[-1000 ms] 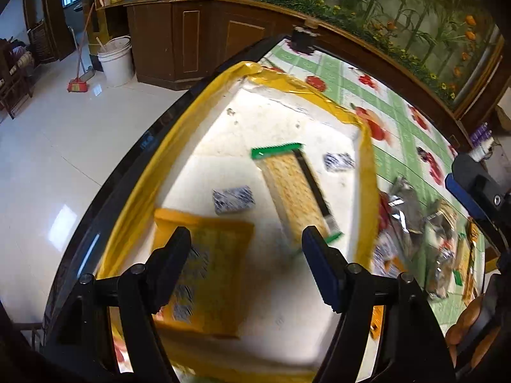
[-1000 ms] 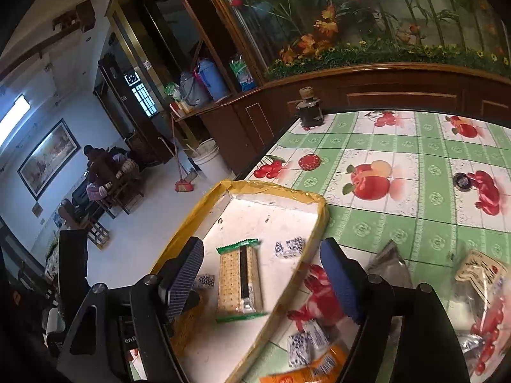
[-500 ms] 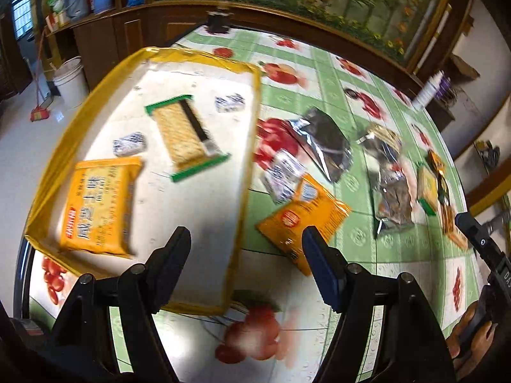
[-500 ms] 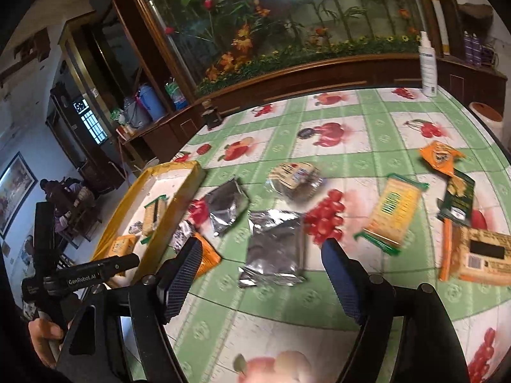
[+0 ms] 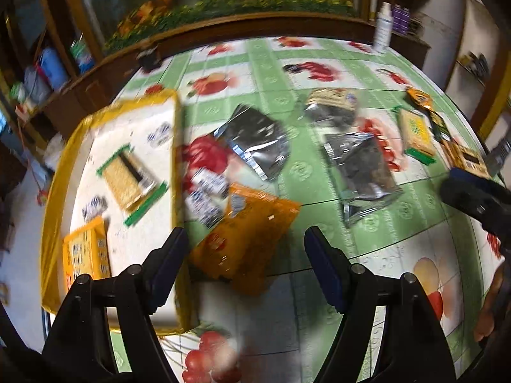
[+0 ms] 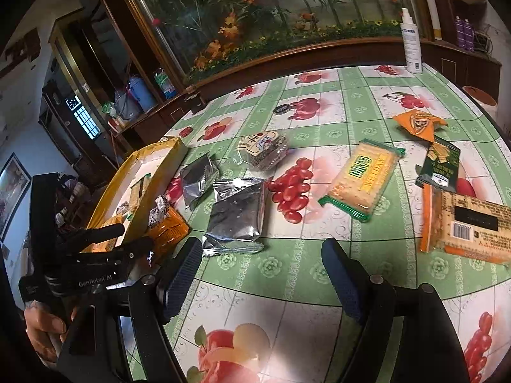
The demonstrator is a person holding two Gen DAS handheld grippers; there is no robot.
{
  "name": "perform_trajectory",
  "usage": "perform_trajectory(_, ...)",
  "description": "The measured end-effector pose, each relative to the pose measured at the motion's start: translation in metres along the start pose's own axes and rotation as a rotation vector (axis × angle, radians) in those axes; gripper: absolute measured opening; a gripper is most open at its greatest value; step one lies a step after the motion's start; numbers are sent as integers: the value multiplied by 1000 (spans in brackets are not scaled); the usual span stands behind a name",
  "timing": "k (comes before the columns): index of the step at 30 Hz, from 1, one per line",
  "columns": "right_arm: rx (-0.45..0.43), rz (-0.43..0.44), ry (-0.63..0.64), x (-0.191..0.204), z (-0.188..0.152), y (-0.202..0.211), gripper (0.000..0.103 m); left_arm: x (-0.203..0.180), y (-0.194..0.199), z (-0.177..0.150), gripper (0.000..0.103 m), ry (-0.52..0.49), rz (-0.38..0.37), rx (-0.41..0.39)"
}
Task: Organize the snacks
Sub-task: 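Grasp the orange snack bag with the left tool while the right tool grasps the silver foil bag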
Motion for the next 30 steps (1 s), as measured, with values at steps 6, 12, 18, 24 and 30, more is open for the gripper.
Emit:
perform_trajectory(6, 10, -4, -19, 0, 7, -9, 79, -18, -24, 0, 75, -74, -5, 34)
perform_trajectory(12, 31, -14, 41, 16, 12, -24, 79, 17, -37, -12, 75, -11, -15, 67)
perform_trajectory(18, 98, -76, 102, 35, 11, -60, 79, 31, -37, -17, 75, 20, -86, 82)
perform_trajectory(24, 119, -158, 168, 55, 15, -90, 79, 19, -46, -7, 76, 8, -141, 106)
perform_trajectory(30, 103, -231, 211, 55, 18, -94, 61, 13, -47, -3, 58, -2, -149, 96)
Point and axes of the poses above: each gripper's, at about its wrist camera, not at the fingertips, and y roughly against the way its jaws point, x to its left, z to its top, the point moved 3 cm from there along -y, roughly the way its jaws point, and after that the axes turned 8 degrees about -z, right-handed, at the moved point
